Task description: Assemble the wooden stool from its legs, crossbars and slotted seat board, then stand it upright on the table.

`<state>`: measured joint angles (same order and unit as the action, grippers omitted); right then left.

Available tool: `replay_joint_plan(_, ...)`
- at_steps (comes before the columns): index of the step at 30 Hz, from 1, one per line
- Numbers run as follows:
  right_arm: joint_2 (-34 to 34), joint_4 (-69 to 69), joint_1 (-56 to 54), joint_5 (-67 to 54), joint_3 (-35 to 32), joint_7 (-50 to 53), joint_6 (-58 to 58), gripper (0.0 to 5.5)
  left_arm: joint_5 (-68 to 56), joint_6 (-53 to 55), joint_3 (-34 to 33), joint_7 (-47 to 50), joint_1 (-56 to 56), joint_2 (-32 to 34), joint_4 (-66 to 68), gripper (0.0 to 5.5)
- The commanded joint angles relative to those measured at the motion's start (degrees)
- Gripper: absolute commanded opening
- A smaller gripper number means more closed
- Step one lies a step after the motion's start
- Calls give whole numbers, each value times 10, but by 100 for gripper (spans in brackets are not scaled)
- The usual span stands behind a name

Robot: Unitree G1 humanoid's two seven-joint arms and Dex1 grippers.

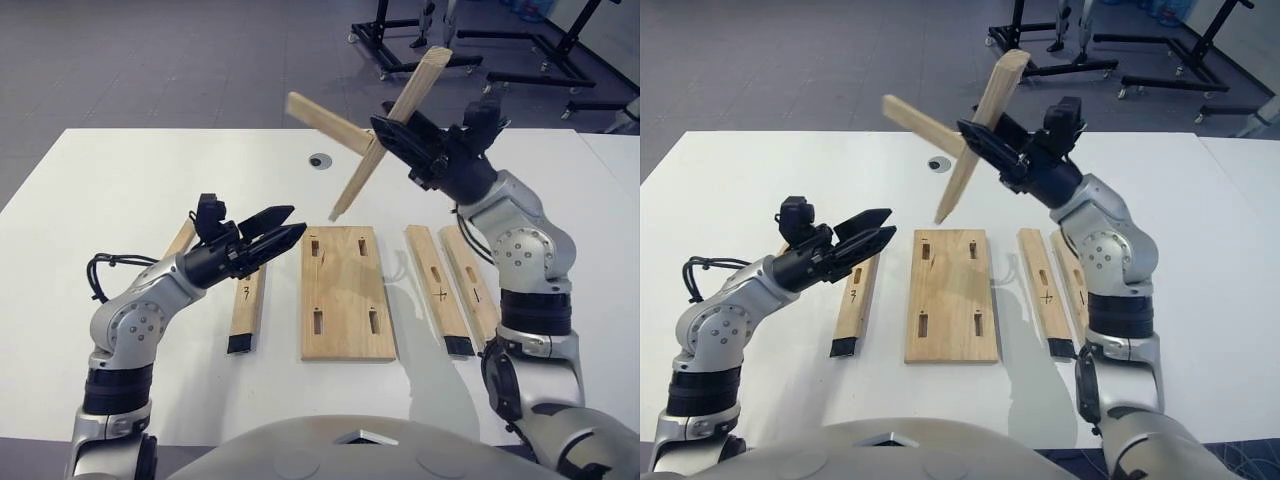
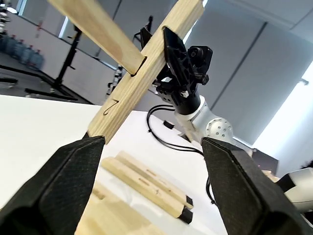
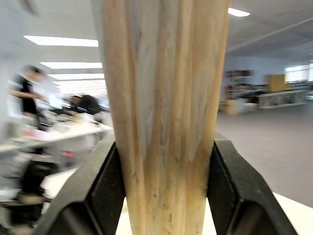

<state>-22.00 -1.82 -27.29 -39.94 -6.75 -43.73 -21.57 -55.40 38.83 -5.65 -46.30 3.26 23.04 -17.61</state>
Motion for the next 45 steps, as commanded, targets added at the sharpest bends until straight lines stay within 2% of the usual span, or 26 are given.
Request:
replay_joint_plan(1, -18, 65, -13, 101, 27, -34, 111, 205, 18, -6, -19, -1, 4, 20, 22, 359)
replay_joint_plan(5, -11, 101, 5, 177, 57, -66, 227, 205, 34, -6, -16, 4, 10, 19, 28, 359)
replay_joint_plan(9, -17, 108, 19, 185, 77, -120, 266, 205, 52, -17, -16, 10, 3, 11, 37, 359)
replay_joint_plan(15, -33, 103, 47, 95, 66, -253, 226, 205, 64, -28, -21, 18, 5, 2, 48, 359)
replay_joint_plan(18, -35, 134, 48, 96, 64, -285, 235, 205, 65, -31, -28, 19, 15, 1, 56, 359)
replay_joint_plan(23, -28, 170, 42, 99, 57, -303, 260, 205, 68, -37, -36, 18, 15, -1, 65, 359)
replay_joint_plan(33, -51, 144, 33, 73, 31, -317, 234, 205, 69, -41, -42, 17, 4, -3, 65, 359)
replay_joint_plan(45, -43, 151, 73, 89, 56, -342, 235, 205, 72, -41, -49, 15, 16, 2, 81, 359)
